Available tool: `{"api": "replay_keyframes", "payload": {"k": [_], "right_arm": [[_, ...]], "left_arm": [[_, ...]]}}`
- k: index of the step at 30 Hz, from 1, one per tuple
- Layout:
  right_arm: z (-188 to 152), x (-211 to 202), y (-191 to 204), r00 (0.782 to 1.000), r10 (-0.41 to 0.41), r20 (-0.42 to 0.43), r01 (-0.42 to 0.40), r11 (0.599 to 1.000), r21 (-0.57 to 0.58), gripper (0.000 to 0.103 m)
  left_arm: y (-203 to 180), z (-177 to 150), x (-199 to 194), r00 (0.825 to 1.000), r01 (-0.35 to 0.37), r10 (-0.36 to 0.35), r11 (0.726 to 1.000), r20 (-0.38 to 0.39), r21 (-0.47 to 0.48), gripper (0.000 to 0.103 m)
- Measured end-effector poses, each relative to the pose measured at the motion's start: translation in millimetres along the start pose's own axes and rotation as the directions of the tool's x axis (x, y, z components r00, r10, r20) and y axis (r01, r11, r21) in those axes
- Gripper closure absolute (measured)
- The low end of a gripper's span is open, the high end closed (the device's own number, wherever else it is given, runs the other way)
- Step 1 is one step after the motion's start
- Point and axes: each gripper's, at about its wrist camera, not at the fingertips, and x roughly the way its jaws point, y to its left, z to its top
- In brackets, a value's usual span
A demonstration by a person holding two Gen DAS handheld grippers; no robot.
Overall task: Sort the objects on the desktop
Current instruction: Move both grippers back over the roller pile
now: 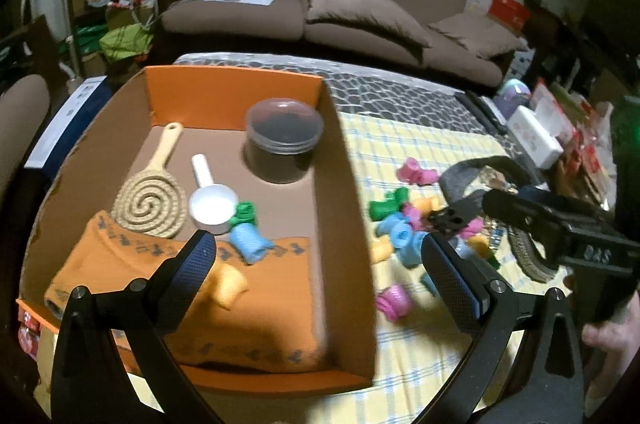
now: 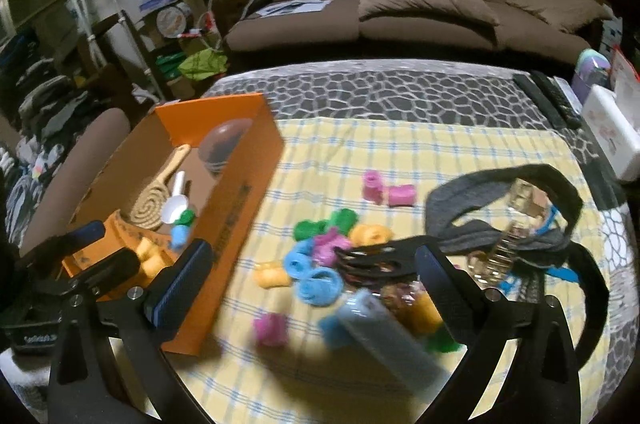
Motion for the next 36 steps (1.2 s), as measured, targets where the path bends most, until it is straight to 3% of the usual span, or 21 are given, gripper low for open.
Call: {"api": "replay_keyframes", "payload": {"k": [9, 15, 21, 24, 30, 32, 36], "right_arm": [[-8.2, -9.7, -65.6, 0.998, -0.051, -0.031, 0.055, 0.991, 0.119, 0.001], [-18.6, -16.1, -86.8, 0.998, -0.029, -0.048, 0.034, 0.992, 0.118, 0.001], [-34.5, -12.0, -85.1, 0.994, -0.035, -0.102, 0.037, 0.999, 0.018, 0.005], [-45.0, -7.4, -87.9, 0.989, -0.023, -0.143, 0.023, 1.000, -0.004, 0.013], [-55.3, -2.3, -95.9, 0.982, -0.004, -0.187, 0.004, 1.000, 0.001, 0.023], [-56.5, -1.0, -96.0, 0.981, 0.006, -0.194, -0.006, 1.000, 0.000, 0.023], [-60.1, 4.7, -90.8, 0.974, 0.023, -0.225, -0.028, 0.999, -0.018, 0.027]], "left_arm": [[-45.5, -5.8, 4.2, 0.998, 0.063, -0.063, 0.994, -0.005, 0.088, 0.000], [-72.0, -11.8, 11.4, 0.997, 0.074, -0.071, 0.988, -0.027, 0.133, 0.000], [-79.4, -12.3, 16.1, 0.994, 0.101, -0.098, 0.990, -0.039, 0.094, 0.001], [-83.8, -12.1, 16.7, 0.993, 0.117, -0.114, 0.990, -0.038, 0.083, 0.001], [-94.9, -13.0, 23.1, 0.986, 0.156, -0.154, 0.987, -0.061, 0.042, 0.012], [-97.1, -14.1, 26.6, 0.984, 0.164, -0.162, 0.986, -0.072, 0.024, 0.020], [-103.4, -18.5, 38.4, 0.978, 0.178, -0.179, 0.984, -0.107, -0.013, 0.023]]}}
